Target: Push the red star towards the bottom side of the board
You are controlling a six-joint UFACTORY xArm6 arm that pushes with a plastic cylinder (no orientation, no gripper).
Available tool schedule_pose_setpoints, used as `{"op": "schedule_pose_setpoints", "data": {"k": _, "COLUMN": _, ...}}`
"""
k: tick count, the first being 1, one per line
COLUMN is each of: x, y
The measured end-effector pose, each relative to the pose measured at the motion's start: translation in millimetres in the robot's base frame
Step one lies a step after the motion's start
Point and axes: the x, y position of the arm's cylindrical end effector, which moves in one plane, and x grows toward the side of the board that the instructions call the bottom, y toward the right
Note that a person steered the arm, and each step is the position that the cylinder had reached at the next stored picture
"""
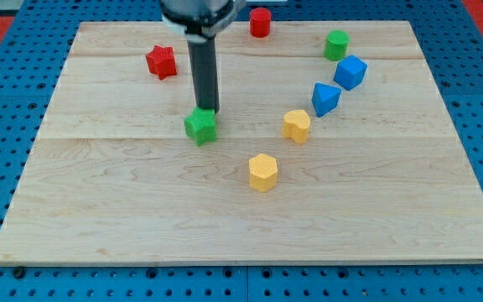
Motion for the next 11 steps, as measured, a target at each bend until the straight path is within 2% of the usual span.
{"op": "schedule_pose_setpoints", "data": {"k": 2, "x": 45.0, "y": -12.0}}
{"op": "schedule_pose_setpoints", "data": {"k": 3, "x": 7.2, "y": -13.3}}
{"op": "schedule_pose_setpoints", "data": {"k": 5, "x": -89.5, "y": 28.2}}
{"op": "schedule_pose_setpoints", "data": {"k": 6, "x": -141.0, "y": -20.5}}
{"op": "schedule_pose_setpoints", "data": {"k": 7, "x": -153.2, "y": -74.2}}
{"op": "schedule_pose_setpoints", "data": {"k": 8, "x": -132.3, "y": -104.9}}
{"op": "schedule_pose_setpoints", "data": {"k": 9, "x": -104.5, "y": -97.2}}
{"op": "schedule_pose_setpoints", "data": {"k": 10, "x": -113.0, "y": -80.6}}
{"op": "schedule_pose_setpoints", "data": {"k": 11, "x": -74.0, "y": -75.8}}
